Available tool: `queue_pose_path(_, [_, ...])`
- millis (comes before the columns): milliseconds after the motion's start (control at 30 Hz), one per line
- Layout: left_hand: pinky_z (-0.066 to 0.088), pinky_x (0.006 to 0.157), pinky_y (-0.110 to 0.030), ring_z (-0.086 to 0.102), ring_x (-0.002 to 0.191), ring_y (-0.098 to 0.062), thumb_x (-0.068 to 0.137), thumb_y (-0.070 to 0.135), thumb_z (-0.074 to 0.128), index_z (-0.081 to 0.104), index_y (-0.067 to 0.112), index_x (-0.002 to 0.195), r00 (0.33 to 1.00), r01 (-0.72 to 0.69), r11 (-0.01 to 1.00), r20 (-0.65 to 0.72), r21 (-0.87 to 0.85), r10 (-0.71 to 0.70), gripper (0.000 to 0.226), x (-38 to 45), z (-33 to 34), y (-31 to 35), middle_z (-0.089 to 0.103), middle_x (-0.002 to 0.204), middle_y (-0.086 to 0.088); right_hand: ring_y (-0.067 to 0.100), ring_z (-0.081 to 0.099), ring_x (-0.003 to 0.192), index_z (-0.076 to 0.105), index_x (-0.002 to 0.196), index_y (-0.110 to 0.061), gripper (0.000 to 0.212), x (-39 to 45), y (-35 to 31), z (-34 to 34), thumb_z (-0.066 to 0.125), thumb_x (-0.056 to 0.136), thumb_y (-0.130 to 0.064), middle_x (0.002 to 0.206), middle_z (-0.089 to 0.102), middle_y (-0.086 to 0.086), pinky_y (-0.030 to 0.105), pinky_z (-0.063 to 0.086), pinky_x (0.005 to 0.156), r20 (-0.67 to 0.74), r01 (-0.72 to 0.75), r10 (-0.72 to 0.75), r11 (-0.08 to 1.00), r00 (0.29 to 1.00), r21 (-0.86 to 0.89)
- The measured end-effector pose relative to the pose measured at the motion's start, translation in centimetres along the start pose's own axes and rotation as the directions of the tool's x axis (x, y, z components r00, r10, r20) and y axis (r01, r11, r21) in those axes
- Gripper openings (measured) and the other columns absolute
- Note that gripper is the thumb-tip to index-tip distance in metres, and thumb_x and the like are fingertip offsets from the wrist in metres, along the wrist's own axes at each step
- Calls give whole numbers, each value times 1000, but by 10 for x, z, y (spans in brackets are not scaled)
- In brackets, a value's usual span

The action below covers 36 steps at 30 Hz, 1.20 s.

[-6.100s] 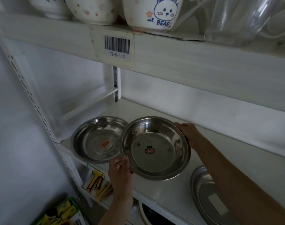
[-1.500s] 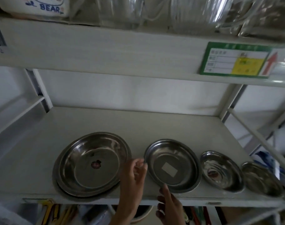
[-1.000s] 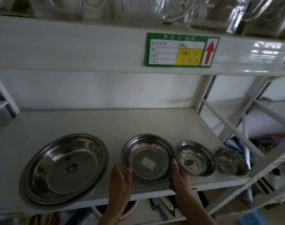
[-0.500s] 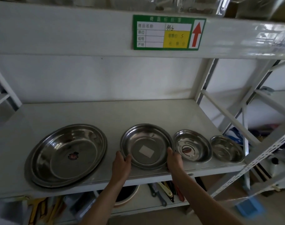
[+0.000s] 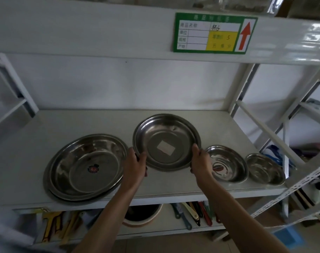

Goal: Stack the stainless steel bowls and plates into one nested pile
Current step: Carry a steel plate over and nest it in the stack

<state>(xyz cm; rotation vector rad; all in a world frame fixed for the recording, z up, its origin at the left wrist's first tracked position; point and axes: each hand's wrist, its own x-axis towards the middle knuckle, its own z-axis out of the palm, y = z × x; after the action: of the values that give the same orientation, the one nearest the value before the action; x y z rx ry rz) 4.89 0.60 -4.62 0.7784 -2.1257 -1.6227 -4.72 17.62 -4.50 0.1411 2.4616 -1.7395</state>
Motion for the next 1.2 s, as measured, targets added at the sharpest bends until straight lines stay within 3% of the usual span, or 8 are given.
queue_pose_path(233, [39, 54, -23, 54, 64, -13, 94, 31, 52, 47, 13, 99, 978, -60, 998, -200, 24, 63, 19, 19, -69, 14, 54, 73, -1, 24, 50, 63, 53, 68, -22, 41, 4, -63, 65, 39, 99, -46, 63, 52, 2, 40, 42, 62, 92, 135, -136, 991, 986, 17])
queue_pose_path(300, [47, 62, -31, 60, 72, -21, 93, 34, 53, 49, 13, 100, 965, -49, 999, -257, 18, 52, 22, 25, -92, 12, 60, 81, -11, 25, 53, 66, 54, 69, -20, 42, -1, -75, 89, 39, 100, -45, 65, 54, 2, 39, 43, 63, 124, 157, -156, 988, 980, -3])
queue_pose_path(367, [53, 66, -38, 62, 76, -34, 91, 36, 53, 52, 11, 101, 952, -23, 999, -304, 27, 30, 27, 29, -115, 6, 63, 88, -23, 26, 55, 70, 59, 77, -13, 43, -8, -81, 111, 38, 102, -42, 71, 57, 5, 36, 42, 66, 166, 191, -184, 981, 969, -30])
queue_pose_path(433, [46, 61, -32, 61, 72, -29, 93, 29, 54, 50, 9, 101, 939, 2, 997, -344, 71, 23, 22, 30, -136, -2, 61, 83, -16, 28, 57, 79, 64, 91, -7, 41, -16, -84, 131, 39, 103, -37, 82, 61, 10, 31, 39, 68, 213, 222, -201, 972, 956, -79])
queue_pose_path(633, [55, 74, -46, 66, 80, -37, 87, 38, 57, 54, 7, 108, 900, 96, 979, -436, 180, -8, 37, 22, -175, -37, 67, 92, -18, 38, 63, 104, 65, 106, 3, 42, -33, -71, 174, 41, 102, -31, 111, 67, 25, 31, 38, 73, 306, 297, -213, 918, 928, -263])
queue_pose_path(733, [47, 80, -37, 63, 96, -38, 91, 29, 59, 54, -1, 118, 896, 146, 955, -444, 258, -17, 40, 17, -181, -48, 66, 107, -23, 38, 60, 109, 60, 111, 3, 34, -41, -63, 183, 46, 100, -27, 117, 64, 24, 36, 44, 80, 318, 332, -227, 884, 920, -329])
queue_pose_path(933, [46, 77, -39, 60, 95, -36, 92, 38, 54, 55, 5, 123, 898, 218, 849, -440, 481, 19, 46, 3, -189, -68, 57, 104, -17, 37, 60, 101, 58, 111, -4, 27, -55, -49, 192, 47, 95, -22, 117, 56, 15, 40, 49, 84, 327, 371, -240, 821, 914, -434])
queue_pose_path(1200, [47, 78, -41, 58, 93, -34, 93, 39, 51, 53, 5, 123, 885, 331, 774, -462, 540, -56, 45, -7, -184, -76, 52, 106, -16, 29, 57, 83, 61, 109, -13, 23, -63, -34, 197, 48, 92, -20, 107, 45, 5, 35, 50, 79, 292, 402, -288, 768, 912, -498])
